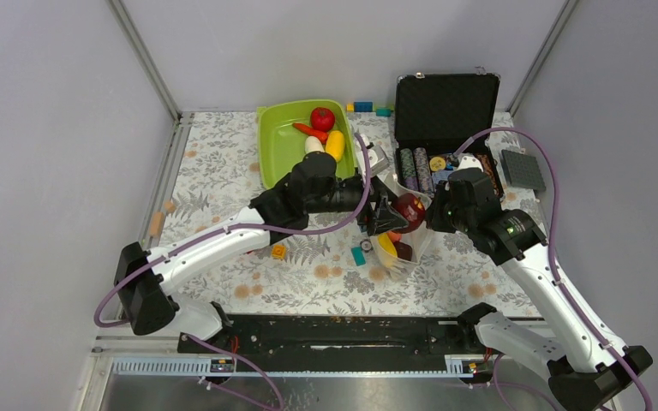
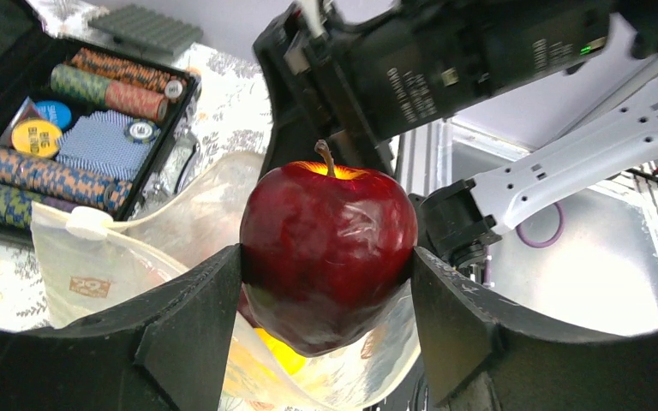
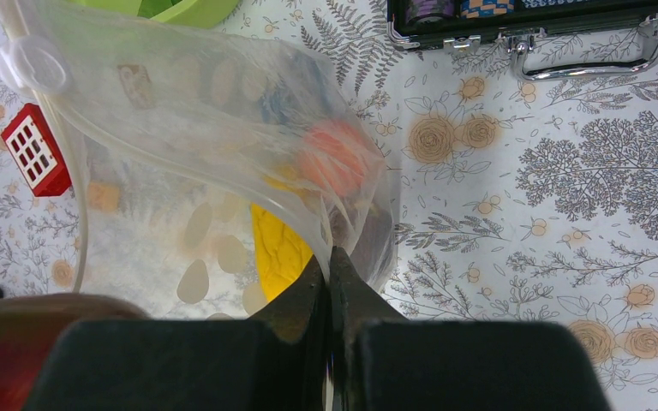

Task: Place the food in the zip-top bag and seal the zipper
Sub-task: Place the fake fruit in the zipper food storage bag, then pick up the fake vegetable from the bin.

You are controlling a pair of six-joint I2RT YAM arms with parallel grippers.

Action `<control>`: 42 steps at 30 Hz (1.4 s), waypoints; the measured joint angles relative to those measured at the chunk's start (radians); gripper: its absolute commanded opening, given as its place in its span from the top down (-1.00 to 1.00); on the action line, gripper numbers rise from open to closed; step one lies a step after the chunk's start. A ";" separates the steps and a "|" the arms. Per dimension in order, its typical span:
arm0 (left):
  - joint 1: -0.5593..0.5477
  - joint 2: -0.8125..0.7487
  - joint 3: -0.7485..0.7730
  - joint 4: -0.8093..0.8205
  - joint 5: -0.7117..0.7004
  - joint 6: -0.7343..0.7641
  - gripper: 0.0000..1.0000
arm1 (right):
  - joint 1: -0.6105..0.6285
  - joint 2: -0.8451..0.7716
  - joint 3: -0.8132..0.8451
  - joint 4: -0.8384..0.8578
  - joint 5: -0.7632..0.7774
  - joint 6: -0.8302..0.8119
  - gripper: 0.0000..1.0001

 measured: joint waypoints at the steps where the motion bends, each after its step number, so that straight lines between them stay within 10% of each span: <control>1: 0.000 0.008 0.000 -0.008 -0.004 0.000 0.21 | 0.000 0.000 0.000 0.000 0.000 0.000 1.00; 6: 0.000 0.013 0.000 -0.013 -0.005 0.012 -0.96 | 0.000 0.000 0.000 0.000 -0.001 0.000 1.00; 28: 0.013 -0.059 -0.013 -0.029 -0.296 -0.028 -0.97 | 0.000 -0.003 0.000 0.000 -0.003 0.000 1.00; 42: 0.554 0.352 0.142 -0.074 -0.360 -0.436 -0.97 | 0.000 -0.003 -0.002 0.000 -0.002 0.000 1.00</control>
